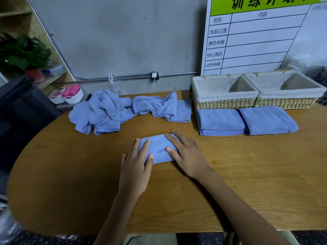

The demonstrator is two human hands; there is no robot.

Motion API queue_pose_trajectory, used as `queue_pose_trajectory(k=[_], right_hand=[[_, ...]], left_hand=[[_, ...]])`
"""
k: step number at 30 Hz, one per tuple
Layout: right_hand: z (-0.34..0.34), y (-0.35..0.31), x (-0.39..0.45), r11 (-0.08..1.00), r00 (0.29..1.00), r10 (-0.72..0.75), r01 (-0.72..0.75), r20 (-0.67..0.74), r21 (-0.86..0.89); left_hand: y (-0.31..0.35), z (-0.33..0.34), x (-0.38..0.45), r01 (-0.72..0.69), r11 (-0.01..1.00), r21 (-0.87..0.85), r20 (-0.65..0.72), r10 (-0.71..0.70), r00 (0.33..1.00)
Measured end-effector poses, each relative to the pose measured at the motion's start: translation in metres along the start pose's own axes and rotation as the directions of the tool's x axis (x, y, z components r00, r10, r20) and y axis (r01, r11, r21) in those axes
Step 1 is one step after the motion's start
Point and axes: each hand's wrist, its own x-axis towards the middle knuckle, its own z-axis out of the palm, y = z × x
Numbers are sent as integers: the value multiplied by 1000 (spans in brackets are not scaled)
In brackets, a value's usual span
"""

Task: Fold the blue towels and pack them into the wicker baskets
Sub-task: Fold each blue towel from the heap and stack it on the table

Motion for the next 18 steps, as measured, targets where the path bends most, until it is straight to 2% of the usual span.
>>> queue_pose_trajectory(k=[14,18], right_hand=[[-4,1,-4,1000,1000,1,-1,0,-5],[-12,8,-10,999,1000,-9,9,10,42]], left_hand=[[6,0,-2,-5,999,36,11,4,1000],[5,-2,0,-56,997,48,-20,57,998]])
